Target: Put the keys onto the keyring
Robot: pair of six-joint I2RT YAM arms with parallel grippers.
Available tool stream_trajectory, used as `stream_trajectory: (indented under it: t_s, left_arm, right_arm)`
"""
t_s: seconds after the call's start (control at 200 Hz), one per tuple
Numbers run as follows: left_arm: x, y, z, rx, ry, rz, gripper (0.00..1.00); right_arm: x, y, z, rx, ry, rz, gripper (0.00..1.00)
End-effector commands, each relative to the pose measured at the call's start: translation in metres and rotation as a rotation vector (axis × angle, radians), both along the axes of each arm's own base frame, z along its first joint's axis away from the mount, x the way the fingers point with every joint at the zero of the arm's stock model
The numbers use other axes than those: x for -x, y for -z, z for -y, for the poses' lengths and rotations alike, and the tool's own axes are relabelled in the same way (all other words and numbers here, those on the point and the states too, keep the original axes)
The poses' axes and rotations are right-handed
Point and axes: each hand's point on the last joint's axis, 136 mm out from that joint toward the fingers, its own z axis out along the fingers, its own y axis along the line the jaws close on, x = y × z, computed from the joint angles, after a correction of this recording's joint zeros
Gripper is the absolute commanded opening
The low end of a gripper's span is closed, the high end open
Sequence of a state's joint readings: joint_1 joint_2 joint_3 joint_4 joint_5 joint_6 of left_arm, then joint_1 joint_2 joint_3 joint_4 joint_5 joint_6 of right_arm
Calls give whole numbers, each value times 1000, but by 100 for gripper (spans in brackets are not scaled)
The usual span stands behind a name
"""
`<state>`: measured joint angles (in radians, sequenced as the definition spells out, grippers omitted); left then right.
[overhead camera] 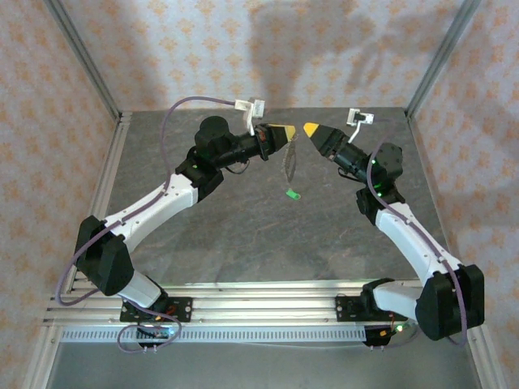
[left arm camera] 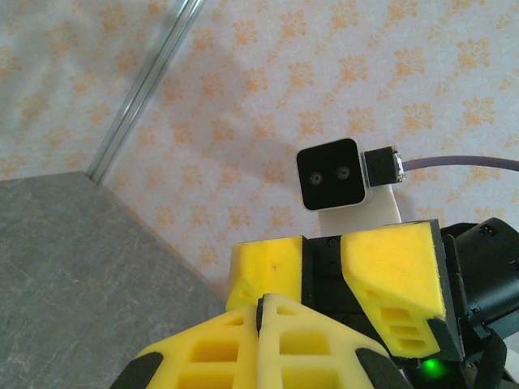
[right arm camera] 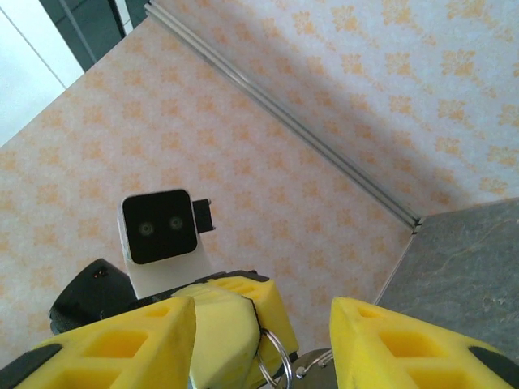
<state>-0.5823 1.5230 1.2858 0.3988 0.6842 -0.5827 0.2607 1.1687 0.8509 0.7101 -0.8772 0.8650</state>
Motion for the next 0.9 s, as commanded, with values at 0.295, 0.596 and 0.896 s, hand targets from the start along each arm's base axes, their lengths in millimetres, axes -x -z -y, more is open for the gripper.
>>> stream_trajectory:
  t_s: [0.295,0.596,0.896]
  left_arm:
    - [11,-23,3,24,64,61,0]
    - [10,-24,3,27,63,60,0]
    - [9,-27,4,36,62,63,0]
  right_arm:
    - [6,-11,-11,4,-99,68,38]
    - [13,-8,-21,10,-150,75,20]
    - [18,-4,-26,20,-179,75,10]
